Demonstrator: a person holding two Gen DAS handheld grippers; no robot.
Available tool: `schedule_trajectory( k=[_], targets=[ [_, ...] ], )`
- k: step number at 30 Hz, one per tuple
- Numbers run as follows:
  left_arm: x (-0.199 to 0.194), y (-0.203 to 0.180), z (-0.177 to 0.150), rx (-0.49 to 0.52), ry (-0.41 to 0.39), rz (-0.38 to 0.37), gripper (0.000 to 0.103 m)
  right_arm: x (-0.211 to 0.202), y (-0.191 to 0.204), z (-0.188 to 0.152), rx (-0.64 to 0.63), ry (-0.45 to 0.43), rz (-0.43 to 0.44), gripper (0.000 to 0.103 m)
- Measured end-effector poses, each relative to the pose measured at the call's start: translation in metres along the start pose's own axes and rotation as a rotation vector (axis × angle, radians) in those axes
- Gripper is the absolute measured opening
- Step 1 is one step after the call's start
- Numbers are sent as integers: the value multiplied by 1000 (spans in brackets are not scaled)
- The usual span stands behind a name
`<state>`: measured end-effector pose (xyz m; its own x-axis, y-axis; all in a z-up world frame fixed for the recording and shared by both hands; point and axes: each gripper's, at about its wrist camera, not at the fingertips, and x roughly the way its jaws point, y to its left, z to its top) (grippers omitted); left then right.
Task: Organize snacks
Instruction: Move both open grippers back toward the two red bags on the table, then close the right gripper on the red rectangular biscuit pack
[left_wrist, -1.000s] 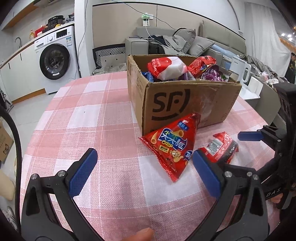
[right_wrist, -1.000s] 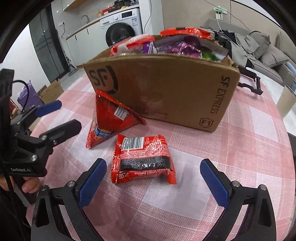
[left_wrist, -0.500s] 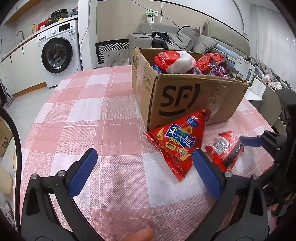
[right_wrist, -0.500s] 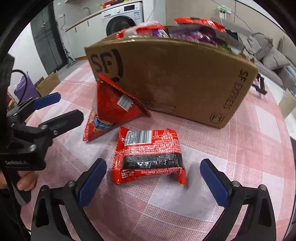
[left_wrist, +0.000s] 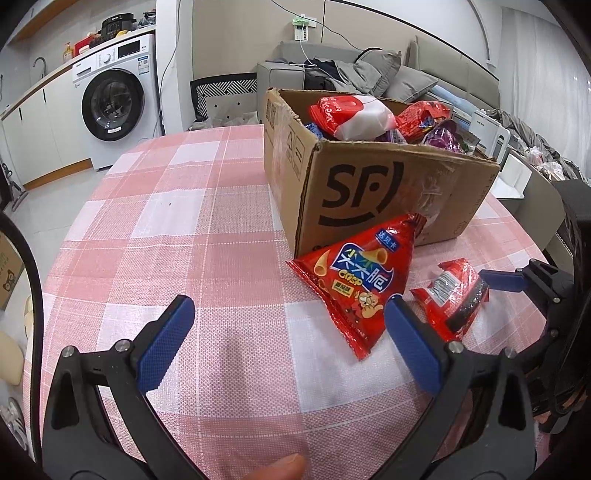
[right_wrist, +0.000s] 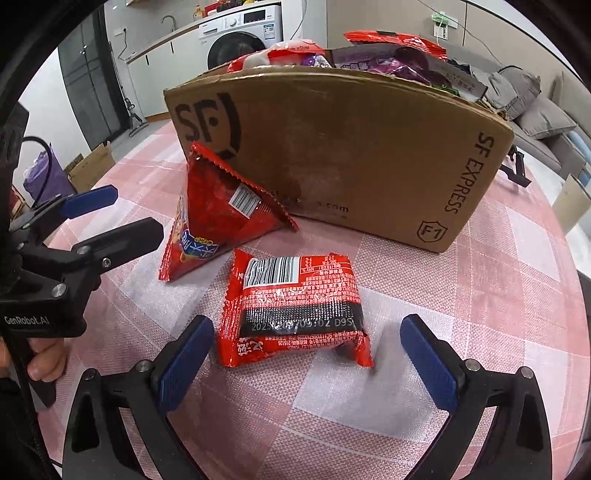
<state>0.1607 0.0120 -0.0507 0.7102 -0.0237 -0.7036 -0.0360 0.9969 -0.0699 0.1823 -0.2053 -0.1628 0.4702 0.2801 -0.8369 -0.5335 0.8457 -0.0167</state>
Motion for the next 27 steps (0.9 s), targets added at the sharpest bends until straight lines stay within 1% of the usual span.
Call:
schedule_trajectory(
  k=[5, 7, 10, 12, 13, 15, 16, 17, 20, 27],
  targets=[
    [1, 1, -1, -2, 4, -2, 102, -2, -3, 0, 13, -14, 7, 102],
    [1, 1, -1, -3, 6, -2, 102, -4, -5, 0, 18, -21, 10, 97],
    [1, 1, -1, -3, 7, -2, 102, -6, -6, 0, 17, -32, 11, 88],
    [1, 1, -1, -3, 8, -2, 102, -8, -7, 1, 15, -39, 16, 78],
    [1, 1, -1, -3, 8, -1, 102, -9, -7, 2, 13, -42, 19, 75],
    [1, 1, -1, -3, 7, 0, 102, -12, -8, 3, 13, -46, 24, 64],
    [1, 1, -1, -2, 8, -2, 102, -12, -8, 3, 17, -49, 28, 60],
    [1, 1, -1, -3, 9, -2, 102, -14, -10, 4, 25, -50, 37, 51],
    [0, 1, -1, -6, 10, -1, 102, -17, -15, 2, 36, -54, 56, 50],
    [-1, 1, -2, -8, 8, -1, 102, -34, -28, 4, 54, -93, 59, 50]
  ],
)
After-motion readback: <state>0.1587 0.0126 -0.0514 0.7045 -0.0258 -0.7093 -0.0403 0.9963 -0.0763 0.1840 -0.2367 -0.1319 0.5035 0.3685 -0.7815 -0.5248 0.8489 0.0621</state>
